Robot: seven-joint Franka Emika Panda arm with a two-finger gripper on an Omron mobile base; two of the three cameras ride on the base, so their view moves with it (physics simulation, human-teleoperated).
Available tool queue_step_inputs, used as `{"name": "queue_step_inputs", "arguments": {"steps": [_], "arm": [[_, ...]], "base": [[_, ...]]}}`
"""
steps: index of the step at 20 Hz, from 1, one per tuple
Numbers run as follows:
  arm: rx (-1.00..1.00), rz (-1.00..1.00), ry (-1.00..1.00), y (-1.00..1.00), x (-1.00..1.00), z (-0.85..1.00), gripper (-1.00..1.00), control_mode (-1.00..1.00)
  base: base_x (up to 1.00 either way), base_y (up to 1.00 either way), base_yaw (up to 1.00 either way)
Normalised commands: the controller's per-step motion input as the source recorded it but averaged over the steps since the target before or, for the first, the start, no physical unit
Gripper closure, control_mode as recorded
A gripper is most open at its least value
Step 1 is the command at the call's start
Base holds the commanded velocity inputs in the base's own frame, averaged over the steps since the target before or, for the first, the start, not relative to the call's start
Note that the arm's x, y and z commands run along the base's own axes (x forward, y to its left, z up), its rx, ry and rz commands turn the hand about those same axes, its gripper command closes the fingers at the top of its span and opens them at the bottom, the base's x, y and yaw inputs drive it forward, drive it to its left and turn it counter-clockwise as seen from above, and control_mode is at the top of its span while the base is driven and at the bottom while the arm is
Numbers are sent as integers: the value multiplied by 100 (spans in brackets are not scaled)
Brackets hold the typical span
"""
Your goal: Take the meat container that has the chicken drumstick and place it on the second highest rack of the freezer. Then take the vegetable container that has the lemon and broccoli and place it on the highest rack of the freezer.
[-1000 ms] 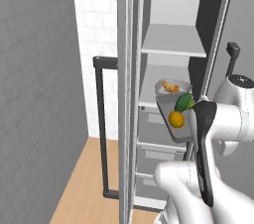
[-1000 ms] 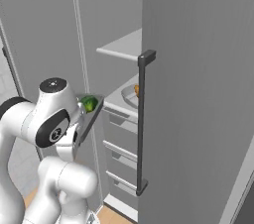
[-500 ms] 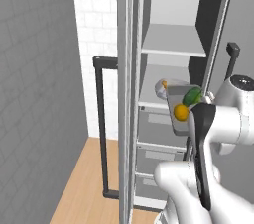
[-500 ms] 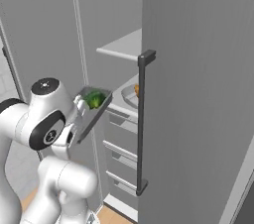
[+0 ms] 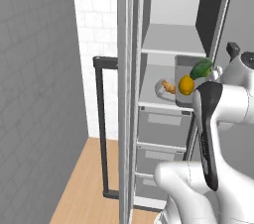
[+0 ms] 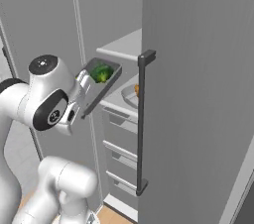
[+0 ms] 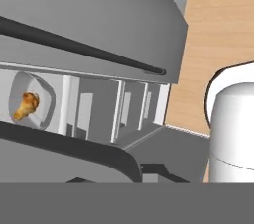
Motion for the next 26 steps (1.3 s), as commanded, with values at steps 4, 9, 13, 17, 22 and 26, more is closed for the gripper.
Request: {"name": "queue_step_inputs", "arguments": {"steps": [4,9,13,17,22,26], "arm": [[6,-6,-17,0,42,56,100,-100],[3,-1,0,-1,49,6,100,-100],[1,-1,-2,-6,70,22,100,-100],[0,-2,-1,-8,48,49,100,-100],[2,-3,0,-32,53,27,100,-100],[2,-2,0,-29,70,8,100,-100]], "base": [[0,0,0],[0,0,0],[0,0,0],[0,0,0],[0,0,0],[0,0,0]]}}
